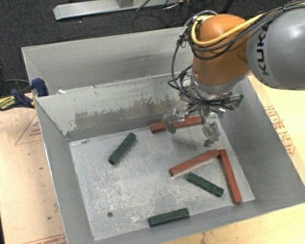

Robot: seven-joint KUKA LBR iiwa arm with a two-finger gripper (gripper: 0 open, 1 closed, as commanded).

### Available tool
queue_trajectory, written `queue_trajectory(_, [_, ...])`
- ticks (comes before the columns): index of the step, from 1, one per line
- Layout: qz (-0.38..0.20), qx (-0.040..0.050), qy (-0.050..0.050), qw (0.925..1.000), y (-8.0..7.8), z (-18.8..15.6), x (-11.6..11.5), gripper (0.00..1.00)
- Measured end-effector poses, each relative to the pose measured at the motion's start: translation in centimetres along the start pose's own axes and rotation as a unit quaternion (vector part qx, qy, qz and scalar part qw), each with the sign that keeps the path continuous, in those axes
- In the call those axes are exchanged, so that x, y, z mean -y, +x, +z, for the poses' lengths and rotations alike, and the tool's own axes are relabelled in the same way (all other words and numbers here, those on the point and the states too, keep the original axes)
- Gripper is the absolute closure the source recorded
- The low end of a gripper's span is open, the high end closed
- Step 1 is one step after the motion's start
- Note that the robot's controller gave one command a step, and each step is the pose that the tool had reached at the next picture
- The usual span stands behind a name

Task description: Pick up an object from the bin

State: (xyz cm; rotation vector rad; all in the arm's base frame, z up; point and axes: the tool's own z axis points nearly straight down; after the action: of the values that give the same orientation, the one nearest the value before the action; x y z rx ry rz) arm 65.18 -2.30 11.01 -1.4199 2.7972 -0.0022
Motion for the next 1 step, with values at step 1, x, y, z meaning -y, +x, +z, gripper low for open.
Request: queue_trajectory(1, [0.008, -0.0034, -0.005, 0.9999, 7.59, 3.36, -4.90, 0.00])
